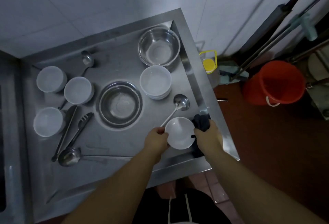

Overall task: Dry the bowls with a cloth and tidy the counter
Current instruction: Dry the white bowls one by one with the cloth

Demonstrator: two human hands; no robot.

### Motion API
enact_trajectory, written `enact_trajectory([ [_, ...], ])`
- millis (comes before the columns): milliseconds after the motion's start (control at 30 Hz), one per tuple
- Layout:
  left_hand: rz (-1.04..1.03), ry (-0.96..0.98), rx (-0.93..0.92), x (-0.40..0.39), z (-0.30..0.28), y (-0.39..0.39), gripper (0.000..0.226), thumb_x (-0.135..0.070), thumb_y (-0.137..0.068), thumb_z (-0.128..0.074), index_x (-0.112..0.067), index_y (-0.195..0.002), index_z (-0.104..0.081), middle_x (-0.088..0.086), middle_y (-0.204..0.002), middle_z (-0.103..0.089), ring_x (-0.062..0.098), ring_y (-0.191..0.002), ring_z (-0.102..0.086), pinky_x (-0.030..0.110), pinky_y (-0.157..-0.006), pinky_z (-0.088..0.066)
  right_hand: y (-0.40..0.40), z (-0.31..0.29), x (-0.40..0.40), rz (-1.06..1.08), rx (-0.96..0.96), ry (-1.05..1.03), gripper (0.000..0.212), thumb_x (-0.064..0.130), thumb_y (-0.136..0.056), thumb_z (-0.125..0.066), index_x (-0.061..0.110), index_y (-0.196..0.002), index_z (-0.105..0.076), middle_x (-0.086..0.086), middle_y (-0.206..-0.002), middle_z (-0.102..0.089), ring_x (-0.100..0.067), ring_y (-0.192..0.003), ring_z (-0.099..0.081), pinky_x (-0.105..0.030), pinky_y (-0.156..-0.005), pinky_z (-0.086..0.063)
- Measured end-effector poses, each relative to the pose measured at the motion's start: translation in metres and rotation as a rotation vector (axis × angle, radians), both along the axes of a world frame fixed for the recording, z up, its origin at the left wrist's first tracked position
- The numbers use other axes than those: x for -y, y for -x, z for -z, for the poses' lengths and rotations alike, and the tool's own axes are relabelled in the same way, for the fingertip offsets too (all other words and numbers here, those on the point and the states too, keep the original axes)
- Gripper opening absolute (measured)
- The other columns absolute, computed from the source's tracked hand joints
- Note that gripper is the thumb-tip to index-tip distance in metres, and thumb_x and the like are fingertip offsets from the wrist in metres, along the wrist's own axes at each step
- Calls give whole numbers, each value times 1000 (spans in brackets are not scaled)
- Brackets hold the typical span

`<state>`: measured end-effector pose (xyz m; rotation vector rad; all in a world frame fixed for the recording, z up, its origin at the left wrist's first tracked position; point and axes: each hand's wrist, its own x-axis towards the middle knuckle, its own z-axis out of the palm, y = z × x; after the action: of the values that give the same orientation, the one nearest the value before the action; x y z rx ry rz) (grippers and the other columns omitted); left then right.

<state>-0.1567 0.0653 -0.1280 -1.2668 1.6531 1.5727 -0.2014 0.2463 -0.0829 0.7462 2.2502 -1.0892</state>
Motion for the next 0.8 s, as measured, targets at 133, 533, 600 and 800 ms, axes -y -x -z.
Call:
enact_trajectory([
  [133, 128, 80, -16, 7, -18, -6, 42, -18, -94, -68, -18, -135, -65, 5, -121, -70, 28, -108, -69, 50, -97, -62, -6, -18, -11, -80, -62, 3, 18, 24, -92, -68, 29, -104, -55, -3, -91, -67, -23, -78, -66, -35, -56, -55],
  [533, 521, 426, -77, 101, -106, -55, 42, -24, -101, -58, -22, -143, -59, 2, -144, -61, 23, -123, -63, 34, -103, -52, 5, -81, 37, -455, -234, 14, 15, -3, -82, -59, 8, -92, -58, -11, -80, -63, -30, -73, -63, -32, -59, -45],
  [600, 558, 478, -62, 126, -113, -70, 43, -26, -102, -57, -21, -144, -58, 3, -147, -59, 23, -126, -61, 33, -103, -49, 4, -83, 67, -538, -282, 37, 14, -2, -83, -60, 9, -92, -60, -3, -82, -66, -11, -69, -61, -27, -59, -46],
  [800, 524, 527, 6, 220, -116, -116, 44, -28, -102, -57, -20, -146, -55, 6, -147, -58, 25, -126, -60, 34, -102, -50, -16, -77, 171, -849, -283, -33, 17, 9, -88, -60, 19, -102, -60, -5, -94, -65, -26, -82, -62, -37, -69, -49],
])
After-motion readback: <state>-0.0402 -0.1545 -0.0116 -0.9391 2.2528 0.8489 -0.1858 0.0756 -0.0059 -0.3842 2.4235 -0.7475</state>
